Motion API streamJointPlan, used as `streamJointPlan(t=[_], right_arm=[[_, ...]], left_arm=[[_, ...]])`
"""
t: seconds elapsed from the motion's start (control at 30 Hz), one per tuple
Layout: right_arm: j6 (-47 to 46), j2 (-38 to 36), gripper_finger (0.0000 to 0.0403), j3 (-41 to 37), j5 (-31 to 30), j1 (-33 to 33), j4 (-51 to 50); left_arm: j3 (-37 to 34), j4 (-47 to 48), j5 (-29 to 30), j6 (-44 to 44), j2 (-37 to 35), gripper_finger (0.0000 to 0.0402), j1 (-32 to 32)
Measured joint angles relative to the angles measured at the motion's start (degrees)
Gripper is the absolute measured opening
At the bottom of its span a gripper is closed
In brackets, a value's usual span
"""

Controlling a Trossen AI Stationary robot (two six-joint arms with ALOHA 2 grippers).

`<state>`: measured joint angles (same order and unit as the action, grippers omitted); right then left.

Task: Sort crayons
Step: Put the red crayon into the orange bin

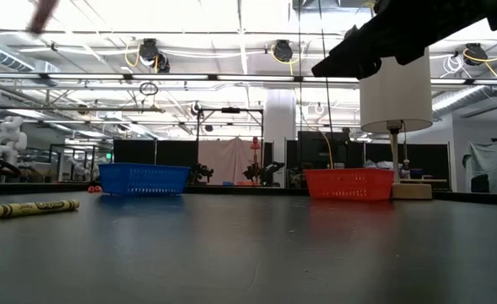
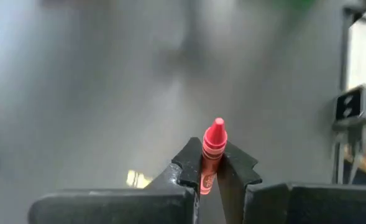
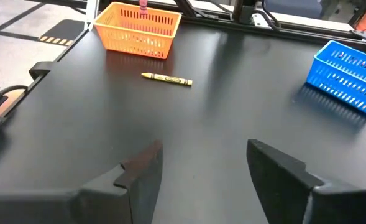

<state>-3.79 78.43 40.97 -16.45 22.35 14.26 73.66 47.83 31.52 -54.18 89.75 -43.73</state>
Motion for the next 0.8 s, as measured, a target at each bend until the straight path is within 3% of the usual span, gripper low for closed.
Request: streamJointPlan(t=[0.2, 0.4, 0.8], right_arm=[[2.2, 0.0, 0.0215, 0.0, 0.0, 0.0, 0.0], [4.4, 0.0, 0.0215, 0.0, 0.0, 0.0, 0.1], [6.1, 0.0, 0.0215, 0.0, 0.0, -0.2, 1.3]], left_arm=[[0.0, 11.8, -8.8, -17.6, -0.7, 0.0031, -2.9], [0.0, 19.1, -17.6, -26.7, -0.7, 0.0031, -5.9], [0.0, 18.6, -18.3, -31.6, 2.1, 0.0031, -9.1]])
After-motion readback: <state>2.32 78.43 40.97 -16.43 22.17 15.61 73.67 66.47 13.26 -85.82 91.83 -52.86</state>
